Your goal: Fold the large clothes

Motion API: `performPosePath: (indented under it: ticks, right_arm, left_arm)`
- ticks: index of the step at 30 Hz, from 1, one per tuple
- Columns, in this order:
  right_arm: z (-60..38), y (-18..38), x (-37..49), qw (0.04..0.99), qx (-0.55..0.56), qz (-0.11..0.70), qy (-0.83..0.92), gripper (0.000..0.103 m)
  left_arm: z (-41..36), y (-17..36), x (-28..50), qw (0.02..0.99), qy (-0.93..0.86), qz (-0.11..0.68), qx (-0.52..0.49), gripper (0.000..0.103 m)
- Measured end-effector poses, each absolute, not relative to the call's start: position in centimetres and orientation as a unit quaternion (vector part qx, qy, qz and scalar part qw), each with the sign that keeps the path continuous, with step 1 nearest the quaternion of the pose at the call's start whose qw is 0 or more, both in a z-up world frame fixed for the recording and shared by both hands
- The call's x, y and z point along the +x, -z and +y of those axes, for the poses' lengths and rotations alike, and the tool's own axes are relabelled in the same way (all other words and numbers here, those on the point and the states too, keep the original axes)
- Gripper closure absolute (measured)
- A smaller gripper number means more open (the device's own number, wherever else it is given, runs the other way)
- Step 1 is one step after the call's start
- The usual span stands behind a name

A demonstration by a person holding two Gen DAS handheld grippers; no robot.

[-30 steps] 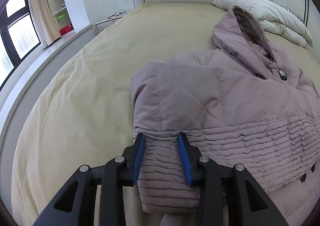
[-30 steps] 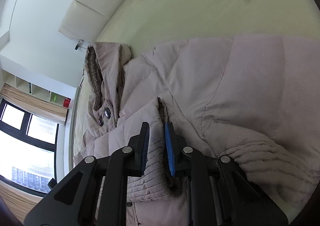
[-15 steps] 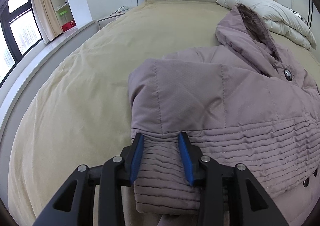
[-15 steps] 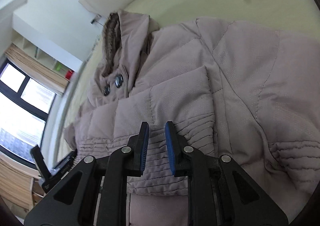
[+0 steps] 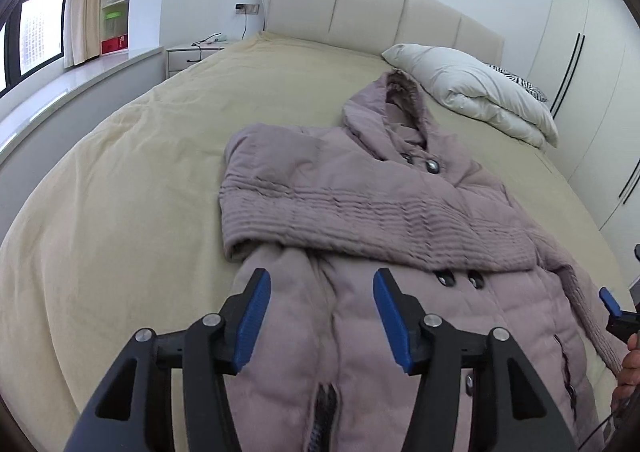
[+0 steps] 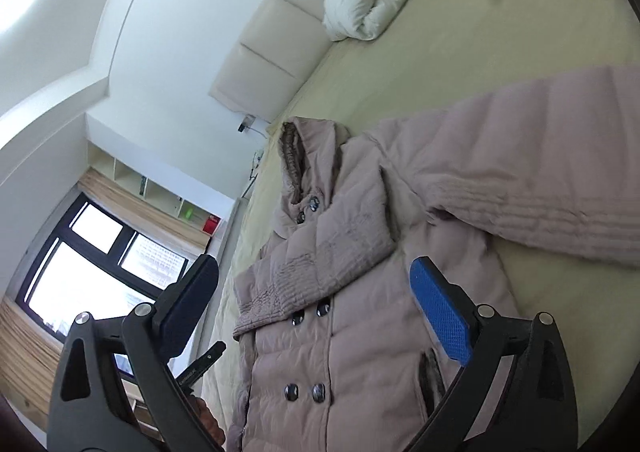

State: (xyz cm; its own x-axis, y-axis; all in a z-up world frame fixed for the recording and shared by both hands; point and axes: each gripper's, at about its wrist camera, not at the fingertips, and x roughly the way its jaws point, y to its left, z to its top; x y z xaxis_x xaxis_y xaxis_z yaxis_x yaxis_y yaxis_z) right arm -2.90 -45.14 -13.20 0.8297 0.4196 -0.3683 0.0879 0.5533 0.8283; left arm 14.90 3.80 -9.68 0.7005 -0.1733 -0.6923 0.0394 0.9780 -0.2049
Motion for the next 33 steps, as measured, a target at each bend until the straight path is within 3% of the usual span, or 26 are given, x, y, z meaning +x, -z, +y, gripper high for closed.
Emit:
performPosePath:
  ticks: [4,7,10,20,23,24,25,27,33]
  right_arm:
    - [-50.5,16.2,-11.2,0.811,0.525,0.256,-0.008,0.004]
    - [-55.5,19.5,-18.8,0.761,0.615,0.195,0.073,0.004]
    - [-58.9,22.3,-24.9,0.700,0.695,0.114,0.123,0.008]
    - [-63.3,24.5,-29.4,0.644,0.732,0.057,0.217,0.013]
    - [-66.1,24.4,-29.9,0.649,0.720,0.055,0.239,0.025]
    - [-66.8,24.4,-29.8,0.655,0.714,0.061,0.241,0.034]
    - [-67.2,24.2,-29.4,0.665,0.704,0.072,0.242,0.055]
    - [-67.5,23.4,-28.7,0.691,0.672,0.108,0.243,0.079]
    - [-60.6,13.0,-24.0,0.853,0.445,0.176,0.208,0.083]
  left_arm:
    - [3.4,8.9,10.1,0.918,0.080,0.378,-0.094,0.044]
    - [3.2,9.2,7.2,0.914,0.088,0.385,-0.098,0.034]
    - [3.1,9.7,5.6,0.905,0.094,0.400,-0.107,0.033]
    - [2.3,10.0,4.2,0.892,0.114,0.419,-0.128,0.033]
    - [2.4,9.9,4.0,0.890,0.115,0.420,-0.135,0.033]
    - [2.4,10.0,4.0,0.889,0.117,0.422,-0.138,0.033]
    - [2.4,10.0,4.0,0.888,0.117,0.423,-0.139,0.033]
    - [2.4,9.9,4.0,0.886,0.120,0.424,-0.144,0.033]
    - [1.2,9.0,4.6,0.868,0.172,0.430,-0.182,0.033]
